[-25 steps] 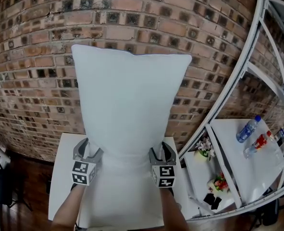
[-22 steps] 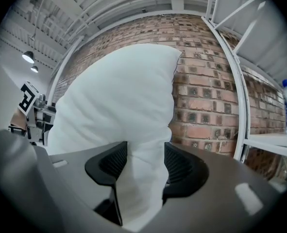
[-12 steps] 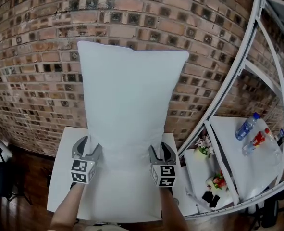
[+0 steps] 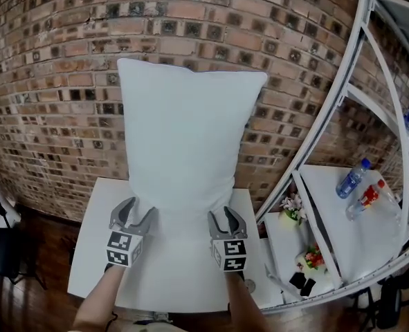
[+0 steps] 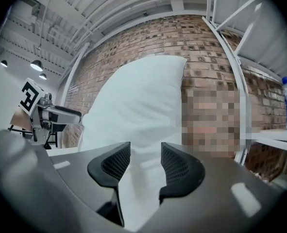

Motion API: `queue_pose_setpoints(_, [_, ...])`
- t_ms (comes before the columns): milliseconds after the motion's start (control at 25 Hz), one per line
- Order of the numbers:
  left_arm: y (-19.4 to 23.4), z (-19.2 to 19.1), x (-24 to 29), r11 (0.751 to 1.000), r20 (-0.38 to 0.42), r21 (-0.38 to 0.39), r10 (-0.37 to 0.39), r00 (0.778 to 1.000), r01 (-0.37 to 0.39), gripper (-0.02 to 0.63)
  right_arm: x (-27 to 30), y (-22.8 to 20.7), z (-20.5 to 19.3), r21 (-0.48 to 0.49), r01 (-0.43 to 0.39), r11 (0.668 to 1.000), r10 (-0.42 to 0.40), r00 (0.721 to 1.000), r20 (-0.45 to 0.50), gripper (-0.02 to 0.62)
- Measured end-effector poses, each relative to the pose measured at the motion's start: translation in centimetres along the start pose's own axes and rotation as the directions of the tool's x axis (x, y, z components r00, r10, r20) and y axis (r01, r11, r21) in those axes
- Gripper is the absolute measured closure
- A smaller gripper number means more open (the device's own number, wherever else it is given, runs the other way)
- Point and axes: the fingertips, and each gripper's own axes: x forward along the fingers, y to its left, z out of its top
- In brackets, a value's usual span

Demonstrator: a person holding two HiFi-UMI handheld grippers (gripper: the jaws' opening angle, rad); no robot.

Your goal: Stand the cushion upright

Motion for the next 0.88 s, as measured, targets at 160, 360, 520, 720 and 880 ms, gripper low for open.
queue_pose_setpoints(160, [-1.6, 0.5, -1.0, 1.0, 0.0, 0.008, -0.023, 1.0, 0.023, 0.348, -0.9, 1.6, 0.0, -0.025, -0.031, 0.999, 0.031, 0.999, -0.011, 0.414])
queue_pose_setpoints(360, [-3.4, -0.6, -1.9, 0.999, -0.015, -0.004, -0.053, 0.998, 0.053, 0.352, -2.3, 3.2, 0.2, -0.037, -0.063, 0.997, 0.063, 0.998, -0.005, 0.448])
queue_pose_setpoints(520, [-5.2, -0.7, -2.6, 0.997, -0.006, -0.007, -0.08, 0.997, 0.079, 0.399, -3.6, 4.2, 0.7, -0.045, -0.089, 0.995, 0.089, 0.996, 0.011, 0.477])
queue_pose_setpoints(720, [-8.3, -0.2, -4.3, 0.995, 0.002, 0.007, -0.101, 0.995, 0.101, 0.453, -6.4, 5.8, 1.1, -0.044, -0.127, 0.991, 0.128, 0.991, 0.04, 0.517])
queue_pose_setpoints(880, [-10.9, 0.2, -6.3, 0.992, 0.015, -0.002, -0.13, 0.991, 0.13, 0.486, -9.0, 7.0, 1.0, -0.039, -0.144, 0.989, 0.146, 0.988, 0.045, 0.548])
